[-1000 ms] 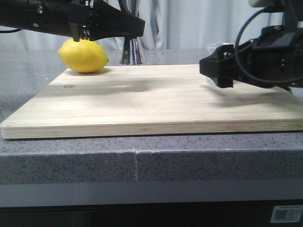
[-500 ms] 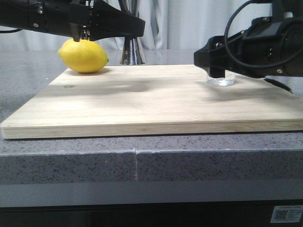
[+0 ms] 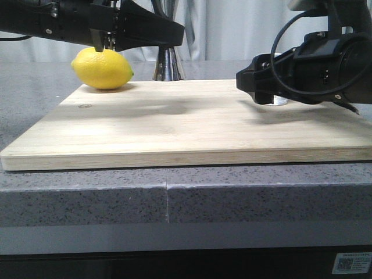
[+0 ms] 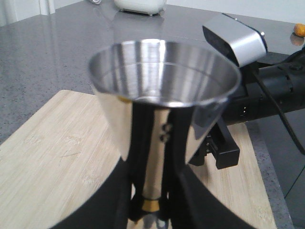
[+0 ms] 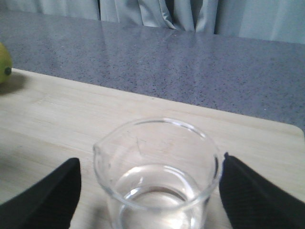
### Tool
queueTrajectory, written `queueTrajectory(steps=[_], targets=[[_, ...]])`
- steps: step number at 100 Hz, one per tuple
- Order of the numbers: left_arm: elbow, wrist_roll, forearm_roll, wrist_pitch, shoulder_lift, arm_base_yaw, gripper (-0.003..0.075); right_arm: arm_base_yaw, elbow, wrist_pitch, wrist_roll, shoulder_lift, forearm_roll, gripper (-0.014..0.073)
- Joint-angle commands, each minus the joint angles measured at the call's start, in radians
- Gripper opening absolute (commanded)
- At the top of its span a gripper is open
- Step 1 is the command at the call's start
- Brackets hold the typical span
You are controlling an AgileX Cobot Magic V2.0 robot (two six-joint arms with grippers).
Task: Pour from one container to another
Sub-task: 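Close the right gripper on the glass beaker and lift it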
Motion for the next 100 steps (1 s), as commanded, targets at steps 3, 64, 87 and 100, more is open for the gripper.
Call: queueTrajectory(steps=[3, 64, 87, 100], targets=[[-0.03, -0.002, -0.068, 0.109, -0.055, -0.008, -0.0019, -0.008, -0.025, -0.078, -0.005, -0.03, -0.01, 0.0491], [-0.03, -0.002, -0.068, 0.109, -0.055, -0.008, -0.0019, -0.008, -0.025, -0.078, -0.005, -0.03, -0.01, 0.0308], [-0.03, -0.002, -0.068, 0.109, -0.055, -0.008, -0.0019, -0.008, -0.025, -0.08, -0.005, -0.03, -0.011, 0.0228], [-0.03, -0.002, -0.06, 0.109, -0.055, -0.008, -0.0019, -0.008, -0.025, -0.08, -0.005, -0.043, -0.015, 0.0216]])
